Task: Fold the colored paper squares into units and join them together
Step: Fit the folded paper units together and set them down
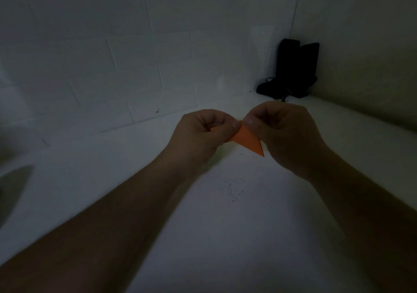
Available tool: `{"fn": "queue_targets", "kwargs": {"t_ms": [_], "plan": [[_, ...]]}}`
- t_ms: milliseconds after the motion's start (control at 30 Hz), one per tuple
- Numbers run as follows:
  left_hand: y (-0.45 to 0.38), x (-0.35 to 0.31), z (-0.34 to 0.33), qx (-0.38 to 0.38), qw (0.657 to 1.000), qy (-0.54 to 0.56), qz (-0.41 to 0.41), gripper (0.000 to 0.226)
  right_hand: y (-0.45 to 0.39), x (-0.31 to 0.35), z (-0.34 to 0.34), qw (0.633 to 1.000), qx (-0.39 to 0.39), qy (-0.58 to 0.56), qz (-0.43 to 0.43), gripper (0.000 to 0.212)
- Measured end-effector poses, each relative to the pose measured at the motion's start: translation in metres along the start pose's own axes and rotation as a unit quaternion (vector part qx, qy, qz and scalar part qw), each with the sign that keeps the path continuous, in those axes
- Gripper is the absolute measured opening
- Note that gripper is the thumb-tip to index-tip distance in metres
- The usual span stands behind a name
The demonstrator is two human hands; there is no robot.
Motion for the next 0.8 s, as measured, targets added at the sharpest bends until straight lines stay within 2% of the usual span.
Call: {"fn": "queue_targets", "kwargs": {"t_ms": [200,433,533,633,800], "plan": [[-0.004,0.002,0.006,-0.035,0.999,0.019,-0.007,0.008,-0.002,-0.002,0.011,0.998,-0.052,-0.026,-0.013,0.024],[-0.003,0.000,0.008,-0.035,0.997,0.055,0.030,0.010,-0.003,-0.004,0.010,0.997,-0.058,-0.035,-0.025,0.022],[-0.003,0.000,0.011,-0.053,0.994,0.080,0.046,0.009,-0.003,-0.006,0.015,0.995,-0.075,-0.062,-0.035,0.021],[-0.002,-0.002,0.009,-0.041,0.993,0.091,0.056,0.008,-0.003,-0.008,0.015,0.992,-0.086,-0.083,-0.040,0.020],[-0.001,-0.003,0.008,-0.042,0.994,0.083,0.055,0.010,-0.004,-0.012,0.010,0.985,-0.073,-0.135,-0.083,0.017]]}}
Point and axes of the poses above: each hand's wrist, its own y-axis away from the middle knuckle, its own z-axis out of the back of the hand, x = y × z, the point moved 5 cm from there along -y, towards the middle knuckle, and after that the axes turned 1 degree about z, right-handed, at the moved point
